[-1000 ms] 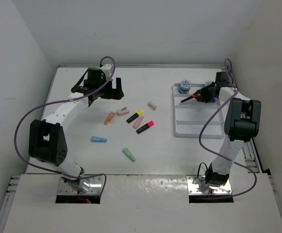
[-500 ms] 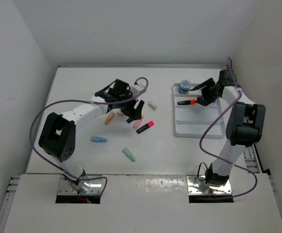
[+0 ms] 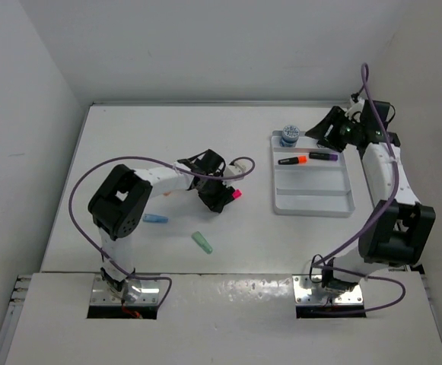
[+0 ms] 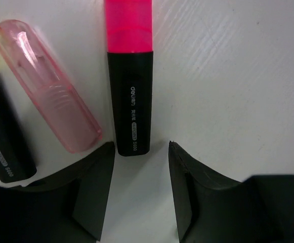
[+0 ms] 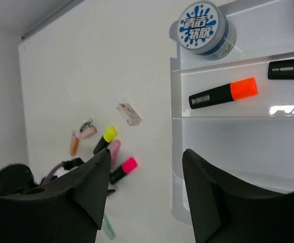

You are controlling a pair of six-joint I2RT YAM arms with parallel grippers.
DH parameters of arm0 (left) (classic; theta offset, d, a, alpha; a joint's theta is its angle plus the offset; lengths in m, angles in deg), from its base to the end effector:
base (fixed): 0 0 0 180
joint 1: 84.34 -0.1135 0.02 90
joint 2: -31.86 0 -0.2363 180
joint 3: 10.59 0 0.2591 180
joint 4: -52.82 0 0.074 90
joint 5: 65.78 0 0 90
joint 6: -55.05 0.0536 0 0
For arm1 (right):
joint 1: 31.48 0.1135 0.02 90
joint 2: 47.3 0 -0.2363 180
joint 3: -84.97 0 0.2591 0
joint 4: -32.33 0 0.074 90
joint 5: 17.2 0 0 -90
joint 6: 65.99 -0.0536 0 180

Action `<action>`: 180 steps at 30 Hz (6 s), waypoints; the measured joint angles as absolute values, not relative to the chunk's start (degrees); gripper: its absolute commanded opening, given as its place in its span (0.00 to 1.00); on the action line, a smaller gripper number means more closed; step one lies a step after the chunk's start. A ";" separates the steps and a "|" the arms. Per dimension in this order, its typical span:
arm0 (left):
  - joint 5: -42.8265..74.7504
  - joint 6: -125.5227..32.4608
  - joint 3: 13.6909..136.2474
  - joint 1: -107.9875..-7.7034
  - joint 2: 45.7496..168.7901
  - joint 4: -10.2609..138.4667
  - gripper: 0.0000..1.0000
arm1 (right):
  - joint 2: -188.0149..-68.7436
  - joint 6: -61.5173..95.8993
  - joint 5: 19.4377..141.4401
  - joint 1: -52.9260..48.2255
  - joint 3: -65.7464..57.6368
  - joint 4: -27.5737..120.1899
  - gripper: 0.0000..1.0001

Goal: Sort the stationery into containers
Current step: Pick up the pen from the center of the board, then place the pen in the storage box, then pick up the pen from the center of the board.

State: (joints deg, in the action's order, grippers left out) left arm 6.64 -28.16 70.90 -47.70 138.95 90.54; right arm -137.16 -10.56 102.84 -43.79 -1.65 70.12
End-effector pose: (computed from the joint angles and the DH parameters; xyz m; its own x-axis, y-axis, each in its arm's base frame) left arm 0.2947 -0.2393 0.1156 -0.6318 0.6104 -0.4778 0.7577 0.6161 -0.2149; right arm 0.3662 -0.0524 0.2561 -0.6327 0.6408 -0.4347 0.2121 0.6833 0.6986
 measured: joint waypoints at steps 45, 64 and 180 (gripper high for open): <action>-30.91 -30.42 83.77 -52.49 142.95 105.56 0.00 | -110.26 83.14 106.73 0.99 17.30 87.01 0.52; -38.50 -32.67 85.58 -53.30 142.95 109.95 0.00 | -123.00 91.51 99.52 6.19 12.71 87.14 0.52; 13.96 -23.44 79.79 -56.27 146.19 90.19 0.10 | -120.36 70.70 103.23 -18.13 12.47 71.93 0.54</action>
